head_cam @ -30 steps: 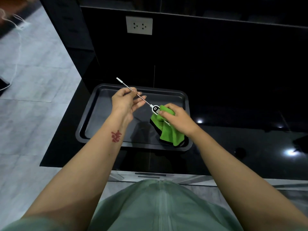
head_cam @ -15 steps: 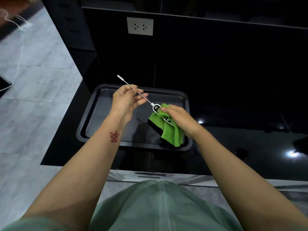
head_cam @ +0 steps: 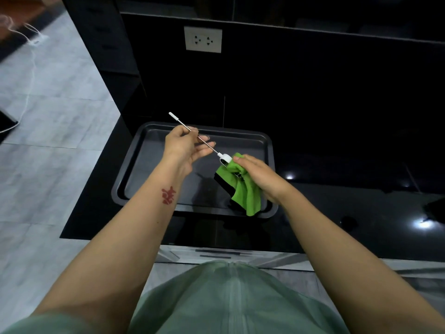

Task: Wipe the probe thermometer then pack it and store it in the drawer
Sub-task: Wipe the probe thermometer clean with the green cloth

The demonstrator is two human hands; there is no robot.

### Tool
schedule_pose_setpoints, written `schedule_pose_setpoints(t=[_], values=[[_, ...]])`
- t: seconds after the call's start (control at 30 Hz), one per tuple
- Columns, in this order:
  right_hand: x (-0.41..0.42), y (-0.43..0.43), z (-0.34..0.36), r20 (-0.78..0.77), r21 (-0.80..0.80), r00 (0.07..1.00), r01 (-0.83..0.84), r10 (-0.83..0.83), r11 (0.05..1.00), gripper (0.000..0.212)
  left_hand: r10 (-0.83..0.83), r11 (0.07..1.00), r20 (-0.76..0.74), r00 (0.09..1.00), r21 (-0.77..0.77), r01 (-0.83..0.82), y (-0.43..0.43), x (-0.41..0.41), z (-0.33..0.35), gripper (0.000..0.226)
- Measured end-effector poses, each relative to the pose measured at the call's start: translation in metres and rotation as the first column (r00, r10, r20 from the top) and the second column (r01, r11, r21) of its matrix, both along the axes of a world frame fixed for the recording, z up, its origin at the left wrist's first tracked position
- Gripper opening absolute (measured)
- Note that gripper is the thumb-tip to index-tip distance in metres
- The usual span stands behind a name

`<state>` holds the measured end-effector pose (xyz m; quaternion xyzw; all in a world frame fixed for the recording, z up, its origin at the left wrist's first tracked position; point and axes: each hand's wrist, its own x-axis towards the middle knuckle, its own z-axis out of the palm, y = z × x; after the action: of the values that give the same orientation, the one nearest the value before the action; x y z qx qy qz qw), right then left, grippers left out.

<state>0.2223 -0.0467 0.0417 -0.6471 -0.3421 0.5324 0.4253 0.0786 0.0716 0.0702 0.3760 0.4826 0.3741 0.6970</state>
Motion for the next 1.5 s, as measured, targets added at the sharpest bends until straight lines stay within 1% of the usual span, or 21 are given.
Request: schedule_pose_setpoints(t=[0.07, 0.17, 0.23, 0.33, 0.4, 0.47, 0.53, 0.6, 0.67, 0.77, 0.8, 0.9, 1.0, 1.07, 1.13, 1.2, 1.27, 1.37, 1.43, 1.5], values=[[-0.002, 0.003, 0.002, 0.0, -0.002, 1.0, -0.008, 0.008, 1.0, 0.017, -0.054, 0.999, -0.002, 0.999, 0.005, 0.054, -0.008, 0.006, 0.0, 0.013], [-0.002, 0.005, 0.003, 0.024, 0.006, 1.0, -0.018, 0.018, 1.0, 0.03, -0.092, 0.995, 0.015, 0.996, 0.027, 0.092, -0.012, 0.009, 0.0, 0.016], [0.003, 0.002, 0.001, 0.022, -0.005, 1.0, -0.019, 0.019, 1.0, 0.031, -0.063, 0.997, 0.043, 0.997, 0.042, 0.061, -0.006, 0.004, 0.002, 0.018], [0.008, -0.003, -0.005, 0.006, 0.006, 1.0, -0.013, 0.013, 1.0, 0.025, -0.004, 0.998, 0.069, 0.998, 0.07, 0.0, 0.004, -0.003, 0.003, 0.02], [0.008, -0.004, -0.006, 0.037, 0.018, 0.999, 0.003, -0.003, 1.0, 0.025, -0.001, 0.998, 0.07, 0.998, 0.061, -0.004, 0.004, -0.003, 0.001, 0.017], [0.004, -0.002, -0.005, 0.098, 0.03, 0.995, -0.007, 0.004, 1.0, 0.028, -0.033, 0.998, 0.009, 0.999, 0.058, 0.032, 0.001, 0.0, -0.002, 0.014], [0.0, 0.001, -0.003, 0.137, 0.046, 0.991, -0.013, 0.006, 0.999, 0.029, -0.069, 0.995, -0.075, 0.995, 0.064, 0.074, -0.003, 0.004, -0.005, 0.016], [-0.001, 0.004, -0.002, 0.167, 0.053, 0.986, -0.017, 0.008, 0.998, 0.03, -0.08, 0.994, -0.09, 0.993, 0.061, 0.086, -0.004, 0.006, -0.004, 0.018], [0.0, 0.004, -0.004, 0.142, 0.043, 0.99, -0.007, 0.001, 0.999, 0.03, -0.065, 0.997, -0.067, 0.996, 0.048, 0.068, -0.002, 0.005, -0.001, 0.019], [0.005, 0.001, -0.007, 0.052, 0.025, 0.999, 0.011, -0.012, 1.0, 0.028, -0.02, 0.999, -0.05, 0.999, 0.048, 0.022, 0.002, 0.002, 0.003, 0.019], [0.005, 0.001, -0.007, 0.059, 0.025, 0.998, 0.005, -0.006, 1.0, 0.026, -0.017, 0.998, -0.049, 0.999, 0.056, 0.02, 0.003, 0.002, 0.003, 0.018], [0.004, 0.003, -0.004, 0.174, 0.047, 0.985, -0.019, 0.011, 0.999, 0.024, -0.058, 0.995, -0.029, 0.998, 0.076, 0.06, 0.0, 0.004, 0.003, 0.016], [0.002, 0.005, -0.002, 0.201, 0.073, 0.98, -0.017, 0.002, 0.997, 0.029, -0.116, 0.991, 0.011, 0.993, 0.073, 0.115, -0.001, 0.003, 0.004, 0.015], [0.002, 0.004, -0.001, 0.237, 0.089, 0.971, -0.039, 0.017, 0.995, 0.033, -0.128, 0.992, 0.015, 0.992, 0.021, 0.128, 0.003, 0.001, 0.006, 0.015], [0.001, 0.003, -0.001, 0.302, 0.101, 0.952, -0.089, 0.055, 0.991, 0.028, -0.107, 0.994, -0.016, 0.994, -0.039, 0.106, 0.008, -0.002, 0.008, 0.015], [0.0, 0.002, -0.003, 0.361, 0.095, 0.928, -0.131, 0.089, 0.987, 0.026, -0.077, 0.996, -0.073, 0.994, -0.06, 0.073, 0.012, -0.003, 0.008, 0.021], [0.0, 0.0, -0.004, 0.36, 0.089, 0.928, -0.134, 0.094, 0.987, 0.033, -0.067, 0.995, -0.087, 0.994, -0.078, 0.06, 0.013, -0.004, 0.008, 0.024], [0.002, -0.001, -0.002, 0.305, 0.05, 0.951, -0.079, 0.06, 0.996, 0.054, -0.086, 0.993, -0.051, 0.995, -0.083, 0.082, 0.012, -0.005, 0.006, 0.02], [0.003, 0.001, 0.001, 0.278, 0.029, 0.957, -0.093, 0.081, 0.995, 0.057, -0.143, 0.988, -0.017, 0.99, -0.055, 0.142, 0.008, -0.004, 0.005, 0.017], [0.002, 0.004, 0.006, 0.269, 0.016, 0.958, -0.108, 0.1, 0.994, 0.056, -0.223, 0.975, 0.007, 0.975, -0.012, 0.223, 0.004, -0.004, 0.006, 0.022]])
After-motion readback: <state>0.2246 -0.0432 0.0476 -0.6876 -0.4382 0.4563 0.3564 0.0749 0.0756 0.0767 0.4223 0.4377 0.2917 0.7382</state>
